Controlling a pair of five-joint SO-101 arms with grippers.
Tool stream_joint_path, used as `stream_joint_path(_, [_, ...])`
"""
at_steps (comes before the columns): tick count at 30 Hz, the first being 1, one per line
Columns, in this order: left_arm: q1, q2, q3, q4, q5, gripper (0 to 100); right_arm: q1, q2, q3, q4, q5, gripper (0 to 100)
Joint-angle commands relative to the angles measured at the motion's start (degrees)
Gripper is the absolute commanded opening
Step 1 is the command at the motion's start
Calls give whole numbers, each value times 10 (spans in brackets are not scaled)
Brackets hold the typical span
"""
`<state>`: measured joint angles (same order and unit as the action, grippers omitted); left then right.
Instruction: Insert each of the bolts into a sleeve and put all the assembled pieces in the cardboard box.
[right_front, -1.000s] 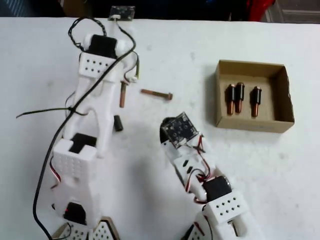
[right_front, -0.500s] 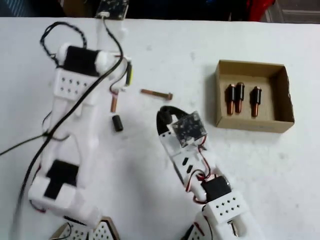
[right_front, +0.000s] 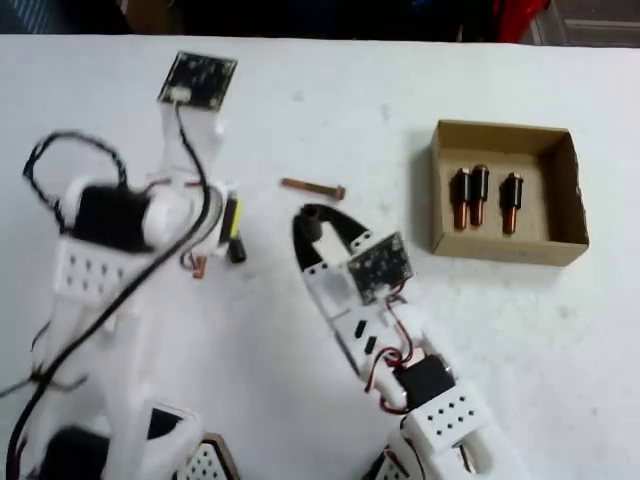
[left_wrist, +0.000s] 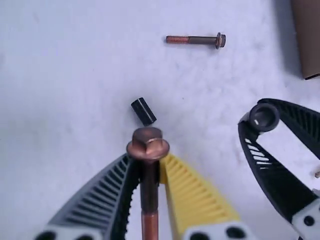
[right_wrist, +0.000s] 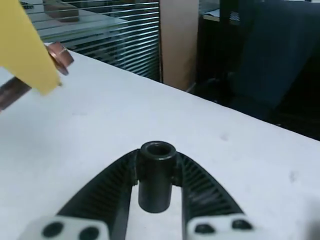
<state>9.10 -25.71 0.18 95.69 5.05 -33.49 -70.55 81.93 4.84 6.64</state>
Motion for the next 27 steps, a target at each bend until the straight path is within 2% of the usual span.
stream_joint_path(1, [7,-138,133,-113,-8,20,-23,-12,-8,-14,-5,17])
stream_joint_path(10, [7,-355,405,-374,-4,20,-25,-12,-2,-6,-6,17])
stream_joint_path(18, [9,-451,461,-481,0,20,-47,-12,-1,-6,-2,17])
stream_joint_path(22, [53,-471,478,-521,62,20,-46,-12,-1,-7,-2,17])
stream_joint_path(27, [111,-487,517,-597,72,20,-46,-12,9,-8,-2,17])
